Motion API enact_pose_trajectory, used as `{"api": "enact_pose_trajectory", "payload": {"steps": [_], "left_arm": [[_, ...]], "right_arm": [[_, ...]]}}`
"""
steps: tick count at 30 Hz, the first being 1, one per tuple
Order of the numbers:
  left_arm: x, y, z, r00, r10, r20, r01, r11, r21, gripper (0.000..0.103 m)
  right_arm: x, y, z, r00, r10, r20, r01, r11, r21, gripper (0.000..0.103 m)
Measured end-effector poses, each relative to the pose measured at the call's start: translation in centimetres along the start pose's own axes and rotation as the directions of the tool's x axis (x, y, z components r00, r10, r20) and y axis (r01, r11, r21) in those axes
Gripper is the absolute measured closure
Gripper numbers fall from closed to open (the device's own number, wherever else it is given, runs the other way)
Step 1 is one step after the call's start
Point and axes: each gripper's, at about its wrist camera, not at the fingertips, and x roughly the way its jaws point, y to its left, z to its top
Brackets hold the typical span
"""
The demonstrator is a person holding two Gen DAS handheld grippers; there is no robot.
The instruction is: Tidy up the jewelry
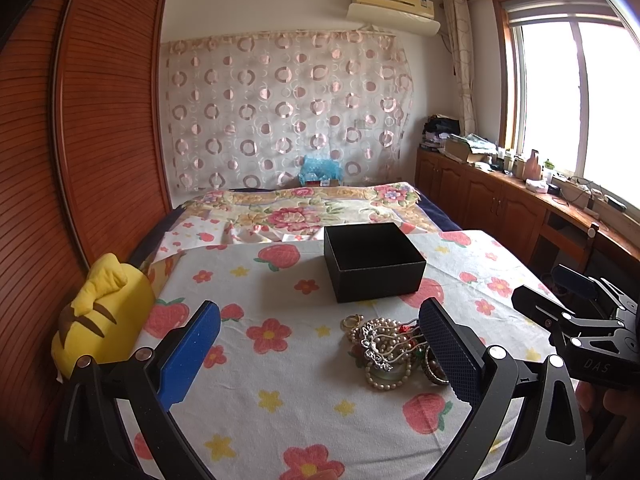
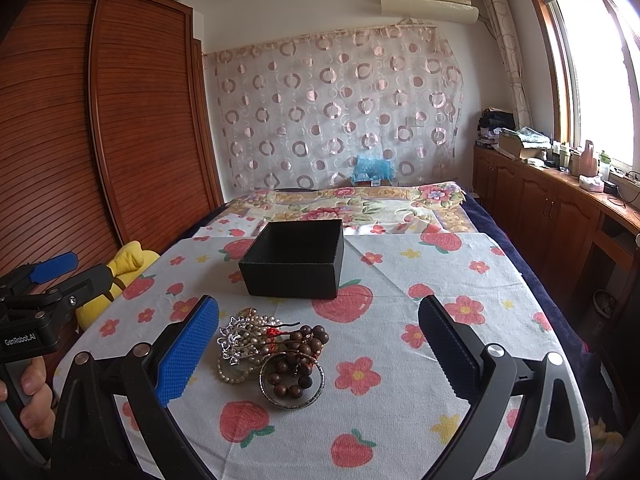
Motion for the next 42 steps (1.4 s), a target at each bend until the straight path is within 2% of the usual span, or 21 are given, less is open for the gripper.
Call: {"api": "enact_pose_trajectory", "payload": {"steps": [14, 17, 22, 24, 29, 37, 39, 42], "left_arm": [[0.1, 0.0, 0.1, 1.0, 0.0, -0.006, 0.0, 1.0, 0.0, 0.006], [0.3, -0.4, 1.3, 1.0, -0.004, -0.026, 0.004, 1.0, 0.002, 0.006], [2.4, -0.4, -0.3, 0.996, -0.031, -0.08, 0.031, 1.0, -0.001, 0.006], [3.0, -0.2, -0.8, 0.994, -0.046, -0.096, 0.046, 0.999, -0.002, 0.007], [4.9, -0.2, -1.6, 0.987, -0.075, -0.146, 0.076, 0.997, 0.002, 0.007], [7.9, -0.5, -2.5, 0.969, -0.131, -0.209, 0.138, 0.99, 0.019, 0.007], [8.6, -0.7, -2.6, 0.962, -0.15, -0.228, 0.159, 0.987, 0.018, 0.008], [9.7, -0.9, -2.9, 0.948, -0.185, -0.26, 0.193, 0.981, 0.006, 0.019]], "right_arm": [[0.4, 0.1, -0.3, 1.0, 0.001, -0.011, -0.001, 1.0, 0.0, 0.002], [0.4, -0.2, -0.4, 1.0, 0.008, -0.024, -0.008, 1.0, -0.004, 0.002], [1.7, -0.7, -1.4, 0.997, 0.039, -0.07, -0.041, 0.999, -0.019, 0.003], [2.4, -0.7, -1.9, 0.994, 0.052, -0.094, -0.055, 0.998, -0.03, 0.006], [3.9, -0.9, -3.2, 0.985, 0.068, -0.16, -0.078, 0.995, -0.054, 0.022], [6.6, -0.9, -4.4, 0.959, 0.105, -0.263, -0.129, 0.989, -0.076, 0.042], [7.1, -0.9, -4.6, 0.954, 0.11, -0.28, -0.138, 0.987, -0.081, 0.045], [7.6, -0.8, -4.8, 0.943, 0.126, -0.307, -0.156, 0.985, -0.075, 0.053]]}}
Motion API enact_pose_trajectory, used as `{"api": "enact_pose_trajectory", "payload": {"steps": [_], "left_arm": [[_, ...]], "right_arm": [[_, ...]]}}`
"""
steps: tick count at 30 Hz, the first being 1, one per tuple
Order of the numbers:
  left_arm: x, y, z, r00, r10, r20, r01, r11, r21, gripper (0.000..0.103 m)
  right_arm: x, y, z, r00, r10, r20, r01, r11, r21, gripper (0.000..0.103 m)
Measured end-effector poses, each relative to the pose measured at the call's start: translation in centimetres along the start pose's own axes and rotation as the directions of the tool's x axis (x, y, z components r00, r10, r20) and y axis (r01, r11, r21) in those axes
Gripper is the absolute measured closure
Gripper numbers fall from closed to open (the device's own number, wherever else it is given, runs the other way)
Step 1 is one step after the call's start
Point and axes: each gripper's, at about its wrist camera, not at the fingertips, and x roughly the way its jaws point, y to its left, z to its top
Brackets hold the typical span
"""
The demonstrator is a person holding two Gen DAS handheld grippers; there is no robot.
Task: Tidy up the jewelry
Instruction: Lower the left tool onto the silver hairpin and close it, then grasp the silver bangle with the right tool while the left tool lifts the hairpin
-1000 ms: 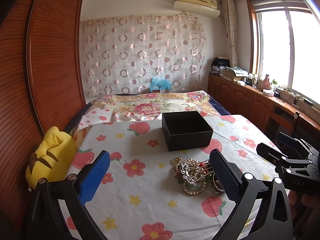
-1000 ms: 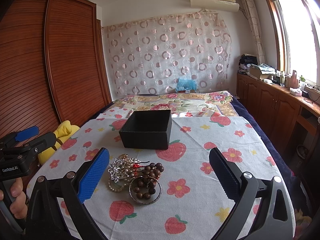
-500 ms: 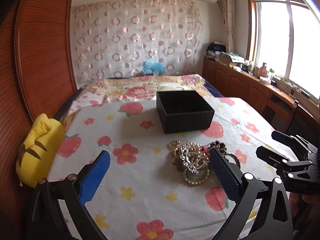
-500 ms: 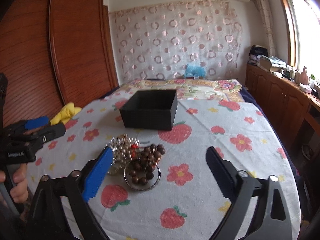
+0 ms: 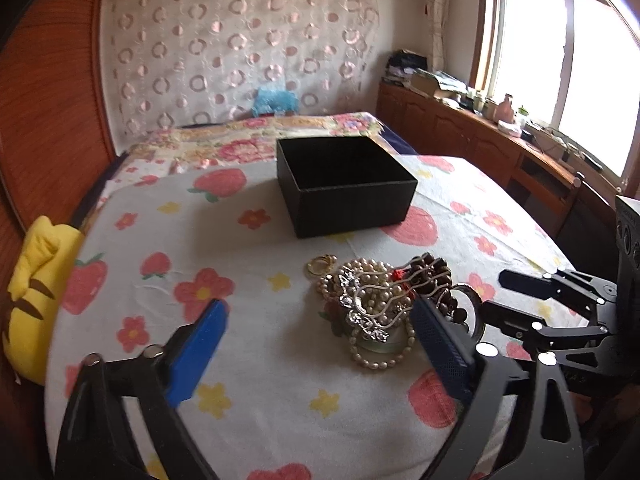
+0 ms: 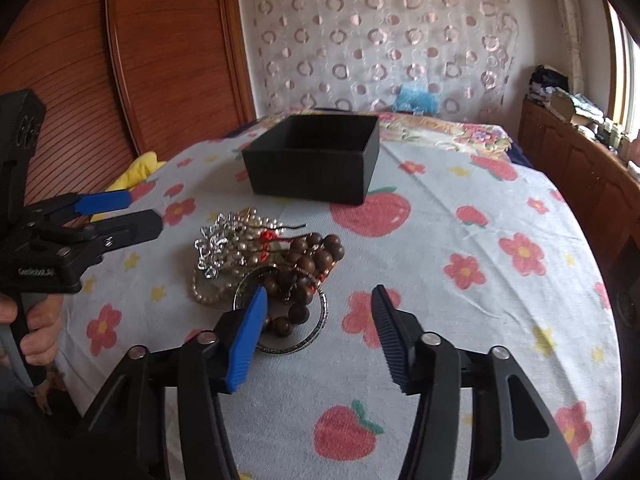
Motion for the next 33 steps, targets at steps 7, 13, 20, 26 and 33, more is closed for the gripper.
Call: {"api": "enact_pose_trajectory", "payload": {"steps": [7, 13, 20, 26, 33], "left_arm": [[2.2, -0.3, 0.2, 0.996, -0.067, -0.062, 0.067, 0.998, -0.001, 0.045], [4.2, -0.4, 0.7, 0.99, -0.079, -0.113, 0.078, 0.997, -0.007, 0.064], [5.9, 0.1, 0.7, 0.979, -0.131, -0.155, 0.123, 0.991, -0.057, 0.07], [5.0, 0.6, 0.8, 0.978, -0.164, -0.126, 0.154, 0.984, -0.087, 0.087], [2.2, 0.9, 1.5, 0.99, -0.14, -0.027, 0.137, 0.988, -0.077, 0.091]], "right_arm": [[1.1, -0.2, -0.6, 0.999, 0.019, -0.046, -0.018, 1.0, 0.015, 0.061], [1.1, -0.5, -0.7, 0.999, 0.023, -0.041, -0.021, 0.999, 0.033, 0.062], [1.0, -0.6, -0.7, 0.999, 0.024, -0.032, -0.023, 0.999, 0.039, 0.062], [1.0, -0.6, -0.6, 0.999, 0.022, -0.032, -0.021, 0.999, 0.038, 0.062], [1.1, -0.6, -0.4, 0.998, 0.022, -0.051, -0.02, 0.999, 0.032, 0.062]]}}
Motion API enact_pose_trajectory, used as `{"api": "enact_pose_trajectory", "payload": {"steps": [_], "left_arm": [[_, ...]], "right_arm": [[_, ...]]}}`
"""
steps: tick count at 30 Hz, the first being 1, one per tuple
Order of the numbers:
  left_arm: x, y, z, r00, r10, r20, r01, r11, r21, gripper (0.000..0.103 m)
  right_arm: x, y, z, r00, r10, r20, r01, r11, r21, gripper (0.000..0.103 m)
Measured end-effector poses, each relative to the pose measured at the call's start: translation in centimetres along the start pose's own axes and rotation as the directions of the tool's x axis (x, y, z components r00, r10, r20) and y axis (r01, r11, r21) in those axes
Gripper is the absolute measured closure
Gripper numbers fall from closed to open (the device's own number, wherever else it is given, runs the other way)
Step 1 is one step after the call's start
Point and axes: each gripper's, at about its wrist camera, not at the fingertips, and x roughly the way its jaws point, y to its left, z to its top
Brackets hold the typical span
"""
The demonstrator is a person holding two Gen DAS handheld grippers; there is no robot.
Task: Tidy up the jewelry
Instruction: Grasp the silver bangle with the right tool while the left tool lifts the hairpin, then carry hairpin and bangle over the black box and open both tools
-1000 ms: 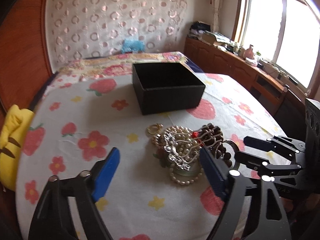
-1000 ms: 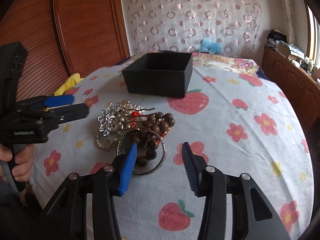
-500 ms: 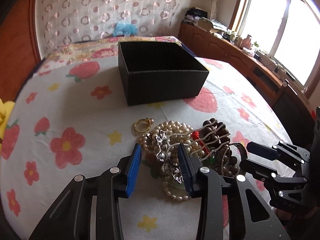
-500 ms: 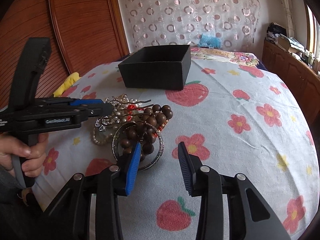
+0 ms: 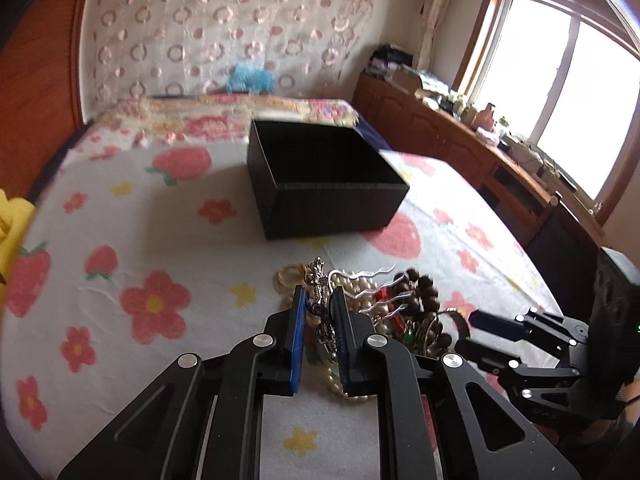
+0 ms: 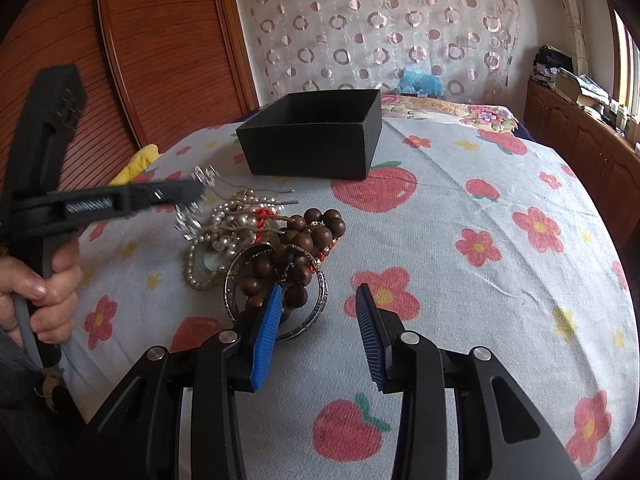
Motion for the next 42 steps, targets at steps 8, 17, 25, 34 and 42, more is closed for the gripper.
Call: {"api": "enact_pose_trajectory", "payload": {"steps": [8, 17, 25, 34, 42], "left_arm": [[-2.9, -1.2, 0.2, 0.996, 0.009, 0.092, -0.012, 0.999, 0.039, 0.094], [-4.0, -2.2, 0.4, 0.989, 0.025, 0.143, -0.036, 0.997, 0.071, 0.094], [-4.6, -1.6, 1.4, 0.983, 0.042, 0.178, -0.055, 0.996, 0.071, 0.094], [-3.7, -0.8, 4.9, 0.977, 0.073, 0.202, -0.089, 0.993, 0.073, 0.094], [-1.4, 0.0, 8.6, 0.974, 0.101, 0.203, -0.117, 0.991, 0.069, 0.094]], "right_arm": [[0.2, -0.4, 0.9, 1.0, -0.006, -0.003, 0.006, 1.0, -0.004, 0.072], [1.3, -0.4, 0.8, 0.999, 0.019, -0.047, -0.02, 1.0, -0.02, 0.098], [0.3, 0.0, 2.0, 1.0, -0.002, -0.001, 0.002, 0.997, -0.072, 0.098], [0.3, -0.6, 7.3, 0.995, -0.055, 0.083, 0.064, 0.991, -0.114, 0.098], [2.8, -2.6, 12.0, 0.989, -0.096, 0.108, 0.105, 0.991, -0.077, 0.098]]}}
